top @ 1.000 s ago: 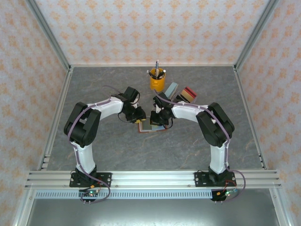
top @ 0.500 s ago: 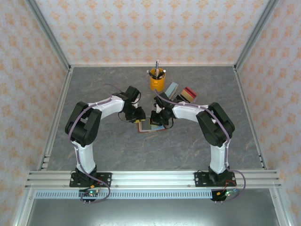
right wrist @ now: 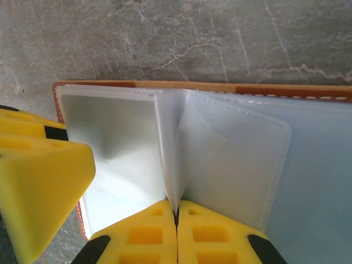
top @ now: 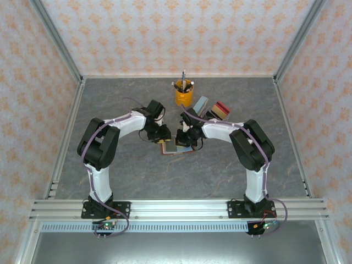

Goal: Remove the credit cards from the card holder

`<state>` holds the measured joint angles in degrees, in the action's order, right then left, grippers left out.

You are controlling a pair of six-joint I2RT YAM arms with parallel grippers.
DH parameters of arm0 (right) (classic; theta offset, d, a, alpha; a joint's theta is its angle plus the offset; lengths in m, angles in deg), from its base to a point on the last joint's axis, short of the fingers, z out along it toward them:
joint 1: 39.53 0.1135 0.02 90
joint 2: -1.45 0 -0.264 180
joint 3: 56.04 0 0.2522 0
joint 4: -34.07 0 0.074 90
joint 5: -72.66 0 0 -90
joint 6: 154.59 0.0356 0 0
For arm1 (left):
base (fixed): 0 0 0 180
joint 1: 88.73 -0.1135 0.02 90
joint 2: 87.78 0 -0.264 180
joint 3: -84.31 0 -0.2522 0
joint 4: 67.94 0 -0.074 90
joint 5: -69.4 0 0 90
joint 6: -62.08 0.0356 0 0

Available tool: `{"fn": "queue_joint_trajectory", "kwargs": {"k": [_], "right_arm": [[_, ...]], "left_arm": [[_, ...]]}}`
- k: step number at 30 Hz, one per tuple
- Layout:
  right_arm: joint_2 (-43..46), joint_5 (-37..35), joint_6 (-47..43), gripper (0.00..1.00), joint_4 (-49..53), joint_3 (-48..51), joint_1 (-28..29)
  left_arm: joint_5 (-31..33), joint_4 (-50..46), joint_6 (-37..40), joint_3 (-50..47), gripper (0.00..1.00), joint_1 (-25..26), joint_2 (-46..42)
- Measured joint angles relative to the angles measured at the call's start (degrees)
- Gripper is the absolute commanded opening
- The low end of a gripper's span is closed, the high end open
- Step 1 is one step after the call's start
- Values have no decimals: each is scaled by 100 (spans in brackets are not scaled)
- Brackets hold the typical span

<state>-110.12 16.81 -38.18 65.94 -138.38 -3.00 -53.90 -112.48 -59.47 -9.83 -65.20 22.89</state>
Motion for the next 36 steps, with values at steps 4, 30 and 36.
{"fn": "queue_joint_trajectory", "kwargs": {"k": [4, 30, 36], "right_arm": [[0, 0, 0, 8, 0, 0, -2], [1532, -896, 22, 57, 85, 380, 4], [1674, -1311, 66, 57, 162, 463, 4]], "left_arm": [[-232, 105, 212, -57, 25, -44, 0], [-321, -284, 852, -144, 44, -240, -439], [-857, 219, 393, -382, 47, -223, -439]]}}
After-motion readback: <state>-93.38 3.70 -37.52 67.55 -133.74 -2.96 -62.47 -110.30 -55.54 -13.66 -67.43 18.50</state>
